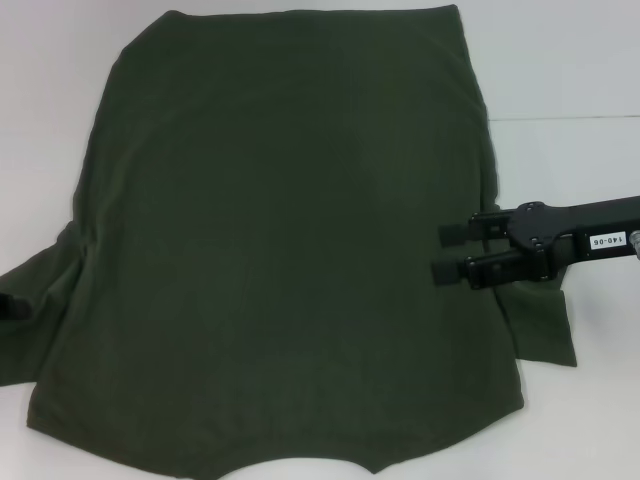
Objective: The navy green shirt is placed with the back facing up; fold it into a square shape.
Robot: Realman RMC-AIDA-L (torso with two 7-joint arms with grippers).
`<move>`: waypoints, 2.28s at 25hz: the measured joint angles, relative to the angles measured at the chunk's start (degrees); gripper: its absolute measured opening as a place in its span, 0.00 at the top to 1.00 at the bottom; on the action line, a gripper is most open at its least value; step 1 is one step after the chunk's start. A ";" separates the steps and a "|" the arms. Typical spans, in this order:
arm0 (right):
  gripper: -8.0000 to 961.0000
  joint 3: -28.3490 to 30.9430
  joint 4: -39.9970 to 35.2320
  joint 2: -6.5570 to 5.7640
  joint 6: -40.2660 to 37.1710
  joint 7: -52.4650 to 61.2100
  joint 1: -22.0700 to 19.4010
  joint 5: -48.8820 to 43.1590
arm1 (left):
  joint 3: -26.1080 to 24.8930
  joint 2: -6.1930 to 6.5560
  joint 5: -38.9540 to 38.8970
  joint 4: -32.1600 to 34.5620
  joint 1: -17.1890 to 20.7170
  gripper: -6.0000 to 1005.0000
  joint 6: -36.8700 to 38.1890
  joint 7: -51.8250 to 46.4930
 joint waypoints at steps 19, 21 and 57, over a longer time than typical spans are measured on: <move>0.08 0.00 0.00 0.00 -0.03 -0.07 0.02 0.00 | -0.42 1.19 0.06 3.53 0.10 0.99 4.34 -0.89; 0.08 0.00 0.00 0.00 -0.03 -0.07 0.01 -0.01 | -0.47 1.79 0.06 5.02 0.23 0.99 5.33 -1.34; 0.08 0.00 0.18 0.35 0.78 -0.23 -0.77 -0.79 | 12.88 1.08 5.56 -4.57 -20.24 0.98 2.93 -29.25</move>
